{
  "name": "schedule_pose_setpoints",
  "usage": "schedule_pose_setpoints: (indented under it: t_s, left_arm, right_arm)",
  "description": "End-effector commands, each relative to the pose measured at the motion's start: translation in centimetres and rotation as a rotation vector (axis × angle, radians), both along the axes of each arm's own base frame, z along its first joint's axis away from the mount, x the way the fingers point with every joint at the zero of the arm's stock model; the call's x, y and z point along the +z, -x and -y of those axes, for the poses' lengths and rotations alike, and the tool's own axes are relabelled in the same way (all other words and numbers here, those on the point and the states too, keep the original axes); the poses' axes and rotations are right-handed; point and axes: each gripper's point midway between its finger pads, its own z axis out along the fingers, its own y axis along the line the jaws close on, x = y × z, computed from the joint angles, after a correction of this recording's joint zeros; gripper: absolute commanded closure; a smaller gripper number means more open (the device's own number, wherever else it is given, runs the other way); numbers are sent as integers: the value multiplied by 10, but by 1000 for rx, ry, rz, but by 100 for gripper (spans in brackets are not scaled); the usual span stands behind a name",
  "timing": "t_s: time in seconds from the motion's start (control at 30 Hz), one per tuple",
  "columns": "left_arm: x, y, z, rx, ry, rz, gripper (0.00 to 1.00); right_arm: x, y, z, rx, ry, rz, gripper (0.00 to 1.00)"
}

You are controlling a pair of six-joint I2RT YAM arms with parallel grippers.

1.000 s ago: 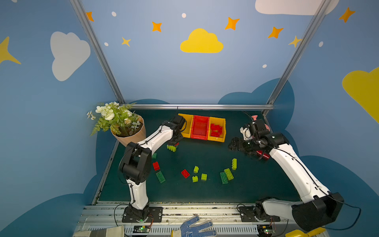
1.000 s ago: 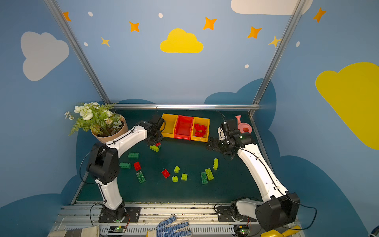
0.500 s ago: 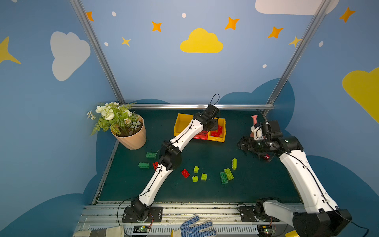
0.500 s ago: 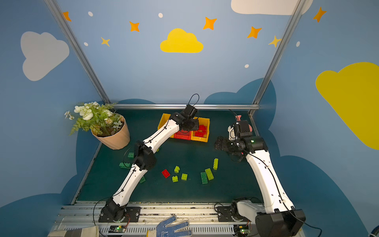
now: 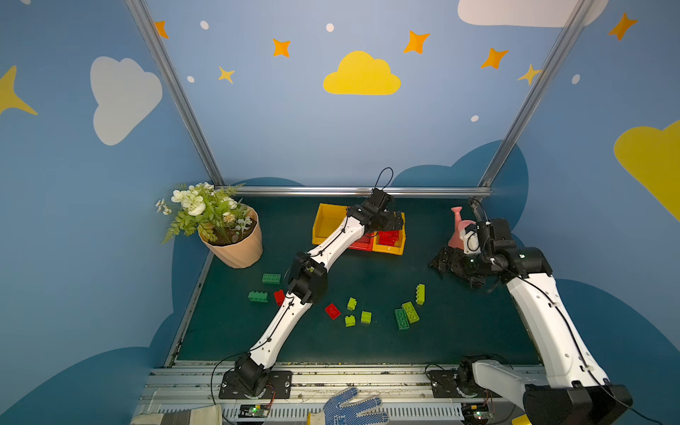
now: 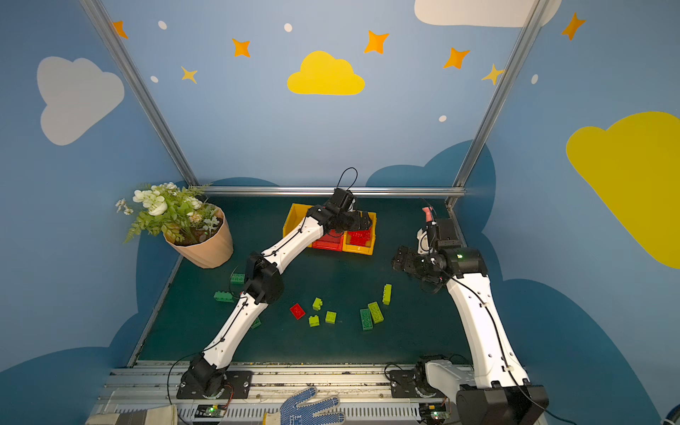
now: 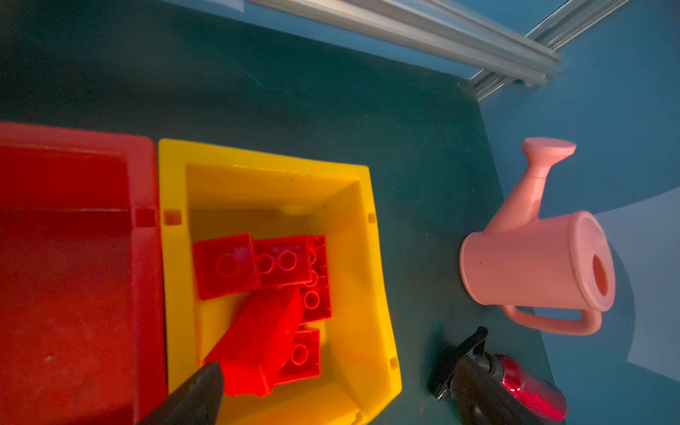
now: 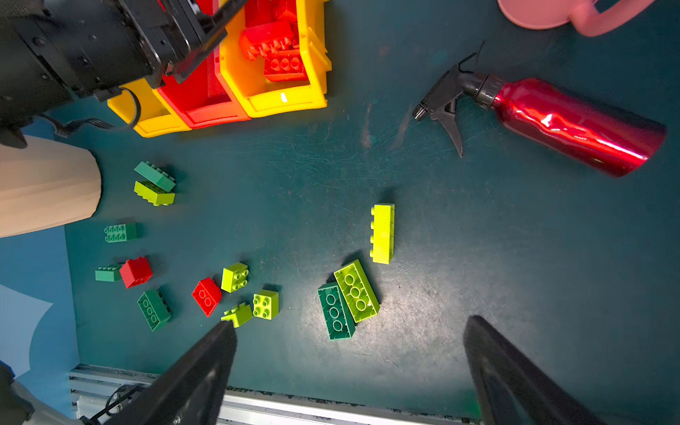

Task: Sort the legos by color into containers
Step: 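Carry the red brick to the yellow bin and release it with the left gripper, then return the left gripper and grasp the red 2x2 brick beside the green bricks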

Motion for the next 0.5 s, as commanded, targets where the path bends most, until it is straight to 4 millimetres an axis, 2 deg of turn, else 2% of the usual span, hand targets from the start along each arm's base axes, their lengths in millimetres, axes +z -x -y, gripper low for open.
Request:
schedule_pose_setpoints:
  t_s: [0.0,0.13,0.27,0.33,0.47]
  left_arm:
    - [9,-9,0,1,29,31,3]
    - [32,-1,-3,-19,33,47,3]
    - [43,15,-18,-24,-23,33,3]
    - [44,22,-34,1,-74,27,3]
    - [37,43,-82,102,-180,7,0]
  right_arm:
    - [4,6,6,-12,13,5,5]
    - [3,4,4,-19,1,7,5]
    - [3,0,0,-11,-24,16,6]
    - [2,0,-3,1,-36,12,5]
    - [-2,-2,-12,58,-46,-7,5]
